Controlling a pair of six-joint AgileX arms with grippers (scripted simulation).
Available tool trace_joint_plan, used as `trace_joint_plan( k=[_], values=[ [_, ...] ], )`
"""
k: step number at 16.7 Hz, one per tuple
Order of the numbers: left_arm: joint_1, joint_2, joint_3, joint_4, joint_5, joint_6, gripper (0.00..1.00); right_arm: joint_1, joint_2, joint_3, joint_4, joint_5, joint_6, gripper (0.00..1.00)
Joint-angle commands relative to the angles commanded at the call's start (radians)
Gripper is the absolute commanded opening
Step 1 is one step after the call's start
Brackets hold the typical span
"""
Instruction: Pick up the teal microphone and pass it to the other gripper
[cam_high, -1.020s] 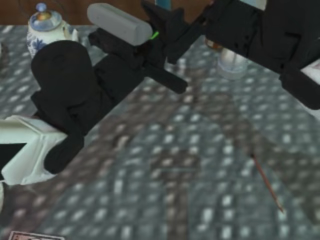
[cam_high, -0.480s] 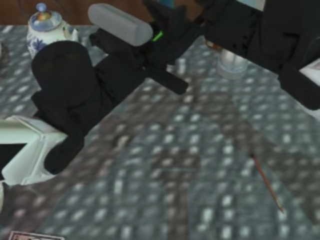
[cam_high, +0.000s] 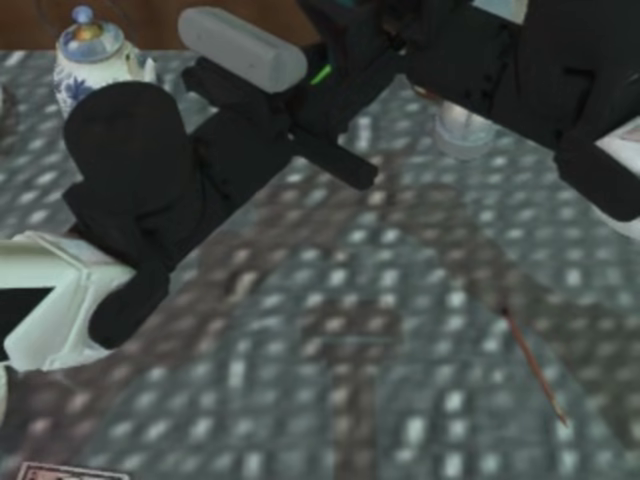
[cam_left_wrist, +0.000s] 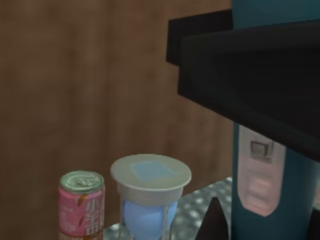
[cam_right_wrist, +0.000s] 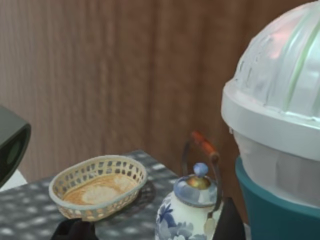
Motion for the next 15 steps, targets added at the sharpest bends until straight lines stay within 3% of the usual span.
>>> trace_joint_plan(
  k=[7, 15],
  values=[
    [0.000, 0.000, 0.000, 0.000, 0.000, 0.000, 0.00, 0.000, 0.000, 0.000, 0.000, 0.000, 0.000, 0.00],
    [0.000, 0.000, 0.000, 0.000, 0.000, 0.000, 0.60, 0.000, 0.000, 0.000, 0.000, 0.000, 0.000, 0.00]
  ],
)
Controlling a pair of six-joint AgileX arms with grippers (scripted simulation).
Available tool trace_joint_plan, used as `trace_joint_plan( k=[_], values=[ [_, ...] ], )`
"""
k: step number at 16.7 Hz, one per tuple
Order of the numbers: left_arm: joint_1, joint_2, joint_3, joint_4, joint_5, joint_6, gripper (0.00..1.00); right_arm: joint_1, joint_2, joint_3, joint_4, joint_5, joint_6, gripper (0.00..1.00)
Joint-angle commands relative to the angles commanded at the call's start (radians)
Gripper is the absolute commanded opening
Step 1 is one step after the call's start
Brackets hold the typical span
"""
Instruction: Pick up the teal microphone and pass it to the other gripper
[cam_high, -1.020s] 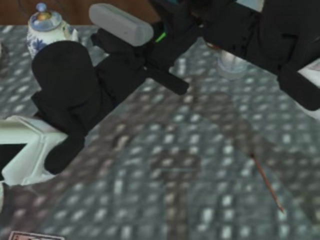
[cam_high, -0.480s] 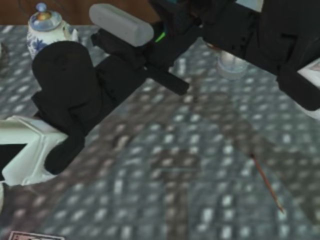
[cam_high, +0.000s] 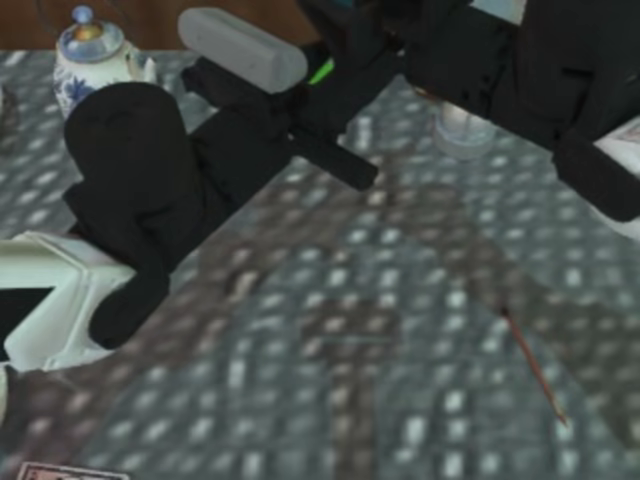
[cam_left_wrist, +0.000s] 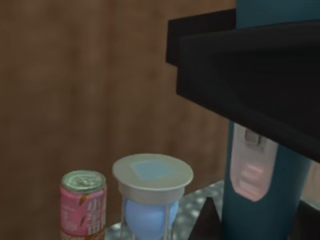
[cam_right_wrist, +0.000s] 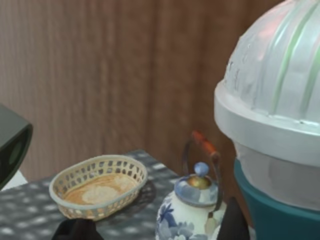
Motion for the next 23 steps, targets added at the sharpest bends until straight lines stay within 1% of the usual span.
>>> trace_joint_plan(
  k=[5, 6, 13, 14, 15, 16, 18, 22, 23],
  values=[
    [0.000, 0.000, 0.000, 0.000, 0.000, 0.000, 0.98, 0.000, 0.000, 0.000, 0.000, 0.000, 0.000, 0.00],
    [0.000, 0.000, 0.000, 0.000, 0.000, 0.000, 1.00, 0.000, 0.000, 0.000, 0.000, 0.000, 0.000, 0.00],
    [0.000, 0.000, 0.000, 0.000, 0.000, 0.000, 1.00, 0.000, 0.000, 0.000, 0.000, 0.000, 0.000, 0.00],
    [0.011, 0.010, -0.008, 0.000, -0.018, 0.013, 1.00, -0.003, -0.008, 0.008, 0.001, 0.010, -0.006, 0.00],
    [0.012, 0.007, -0.011, -0.001, -0.017, 0.013, 1.00, -0.005, -0.010, 0.007, 0.001, 0.008, -0.005, 0.00],
    [0.015, -0.007, -0.025, -0.003, -0.014, 0.013, 1.00, -0.011, -0.016, 0.001, 0.001, 0.000, -0.004, 0.00],
    [0.029, -0.066, -0.082, -0.007, -0.006, 0.013, 1.00, -0.037, -0.037, -0.021, 0.001, -0.026, 0.000, 0.00],
    [0.063, -0.228, -0.233, -0.015, 0.012, 0.010, 1.00, -0.102, -0.095, -0.076, 0.002, -0.100, -0.003, 0.00],
    [0.069, -0.250, -0.255, -0.015, 0.016, 0.009, 1.00, -0.113, -0.104, -0.086, 0.002, -0.111, -0.005, 0.00]
  ],
)
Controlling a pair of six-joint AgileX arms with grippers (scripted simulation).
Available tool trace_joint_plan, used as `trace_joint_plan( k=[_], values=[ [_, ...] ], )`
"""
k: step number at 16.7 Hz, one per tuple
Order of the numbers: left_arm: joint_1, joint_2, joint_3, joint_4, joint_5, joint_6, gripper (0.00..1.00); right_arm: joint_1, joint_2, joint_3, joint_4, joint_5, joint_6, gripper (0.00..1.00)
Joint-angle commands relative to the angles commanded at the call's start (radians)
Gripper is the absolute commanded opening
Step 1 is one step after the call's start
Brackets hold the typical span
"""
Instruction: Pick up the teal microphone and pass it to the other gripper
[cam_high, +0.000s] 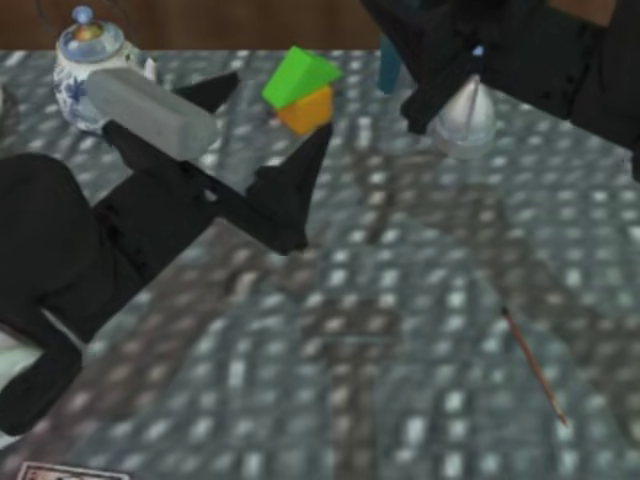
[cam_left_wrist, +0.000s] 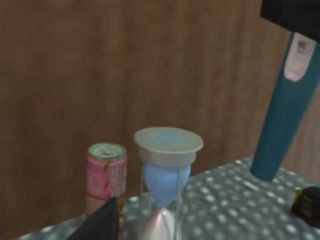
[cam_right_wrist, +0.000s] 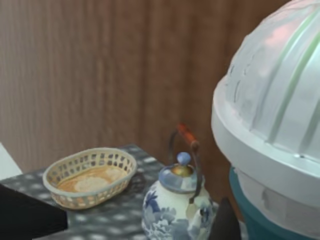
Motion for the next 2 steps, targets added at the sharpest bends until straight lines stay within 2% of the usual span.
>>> trace_joint_plan(
  k=[2],
  values=[
    [0.003, -0.012, -0.012, 0.001, 0.002, 0.000, 1.00, -0.007, -0.005, -0.006, 0.000, -0.007, -0.002, 0.00]
  ],
)
